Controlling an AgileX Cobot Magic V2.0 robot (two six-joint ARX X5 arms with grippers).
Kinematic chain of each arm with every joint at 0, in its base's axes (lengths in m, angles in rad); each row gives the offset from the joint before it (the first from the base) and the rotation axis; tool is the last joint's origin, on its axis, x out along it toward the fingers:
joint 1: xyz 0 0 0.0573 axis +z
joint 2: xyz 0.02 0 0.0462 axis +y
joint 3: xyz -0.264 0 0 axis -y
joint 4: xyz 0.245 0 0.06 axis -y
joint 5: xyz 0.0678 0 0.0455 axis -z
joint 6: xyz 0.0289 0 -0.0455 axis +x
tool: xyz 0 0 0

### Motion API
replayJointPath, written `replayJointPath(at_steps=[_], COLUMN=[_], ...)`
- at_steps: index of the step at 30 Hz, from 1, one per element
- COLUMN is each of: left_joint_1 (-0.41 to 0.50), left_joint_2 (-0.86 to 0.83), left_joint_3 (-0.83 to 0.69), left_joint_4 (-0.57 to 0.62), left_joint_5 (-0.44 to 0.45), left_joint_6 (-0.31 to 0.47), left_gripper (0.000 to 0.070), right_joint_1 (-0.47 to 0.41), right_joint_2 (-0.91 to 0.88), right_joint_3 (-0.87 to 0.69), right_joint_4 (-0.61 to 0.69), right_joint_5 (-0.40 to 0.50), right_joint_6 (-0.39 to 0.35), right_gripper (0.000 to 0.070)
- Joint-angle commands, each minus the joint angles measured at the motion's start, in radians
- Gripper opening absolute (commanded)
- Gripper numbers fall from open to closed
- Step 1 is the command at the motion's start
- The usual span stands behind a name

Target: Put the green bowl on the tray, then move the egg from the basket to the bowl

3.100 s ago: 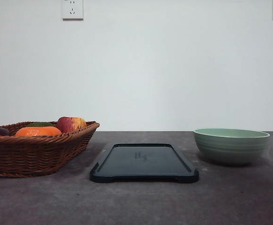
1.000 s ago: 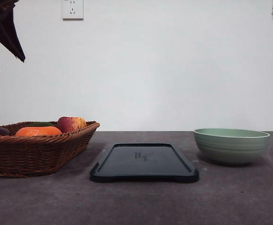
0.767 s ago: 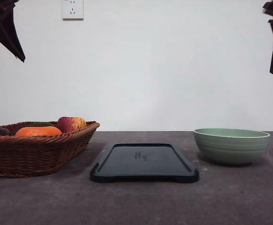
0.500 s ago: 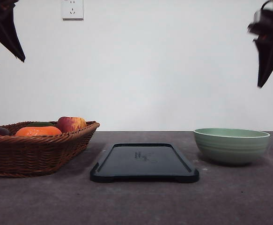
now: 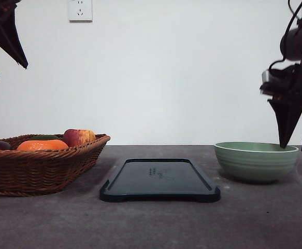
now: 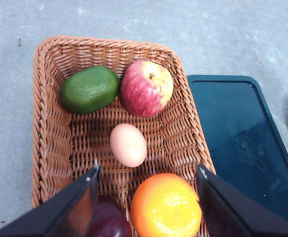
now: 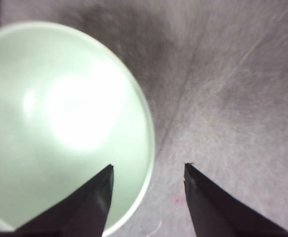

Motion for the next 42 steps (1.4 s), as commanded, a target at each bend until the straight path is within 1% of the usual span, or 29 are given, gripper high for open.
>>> replayJointPath(at_steps=[1, 4, 5, 9, 11, 14, 18, 21, 23, 25, 27, 30, 35, 42], left_joint_1=[-0.002, -0.002, -0.002, -0.002, -0.002, -0.002, -0.002, -0.002, -0.002, -0.002, -0.002, -0.002, -0.002, -0.002], left_joint_2=[0.004, 0.004, 0.004, 0.004, 0.004, 0.004, 0.004, 0.004, 0.004, 0.004, 0.004, 0.004, 0.005, 0.005], left_joint_3=[0.022, 0.022, 0.022, 0.022, 0.022, 0.022, 0.022, 0.022, 0.022, 0.022, 0.022, 0.022, 0.022, 0.022], left_joint_4=[0.007, 0.007, 0.007, 0.007, 0.007, 0.007, 0.007, 0.007, 0.007, 0.007, 0.007, 0.007, 0.008, 0.007], left_joint_5=[0.003, 0.003, 0.003, 0.003, 0.003, 0.003, 0.003, 0.003, 0.003, 0.003, 0.003, 0.003, 0.003, 0.003], left_joint_6=[0.0, 0.0, 0.0, 0.0, 0.0, 0.0, 0.0, 0.0, 0.0, 0.0, 0.0, 0.0, 0.0, 0.0], left_gripper=[0.0387, 0.0387, 0.0387, 0.0387, 0.0387, 0.0387, 0.0387, 0.0387, 0.0387, 0.0387, 0.0387, 0.0387, 0.0387, 0.0387], right_joint_1=[0.003, 0.004, 0.004, 0.005, 0.005, 0.006, 0.029, 0.066, 0.099, 0.137, 0.179, 0.242, 0.336, 0.408], right_joint_2=[0.032, 0.047, 0.049, 0.051, 0.051, 0.051, 0.051, 0.051, 0.051, 0.051, 0.051, 0.058, 0.111, 0.213], right_joint_3=[0.023, 0.023, 0.023, 0.026, 0.045, 0.103, 0.223, 0.315, 0.369, 0.411, 0.436, 0.451, 0.452, 0.452], right_joint_4=[0.008, 0.008, 0.009, 0.006, -0.026, -0.106, -0.255, -0.332, -0.354, -0.341, -0.281, -0.205, -0.151, -0.108], right_joint_5=[0.004, 0.003, 0.003, 0.003, 0.003, 0.002, -0.001, -0.005, -0.005, -0.005, -0.005, -0.005, -0.003, 0.03], right_joint_6=[-0.015, -0.015, -0.015, -0.014, -0.014, -0.014, -0.01, 0.003, 0.014, 0.021, 0.04, 0.073, 0.084, 0.102], right_gripper=[0.0203, 0.0026, 0.0, 0.0, 0.0, 0.0, 0.0, 0.0, 0.0, 0.0, 0.0, 0.0, 0.0, 0.0])
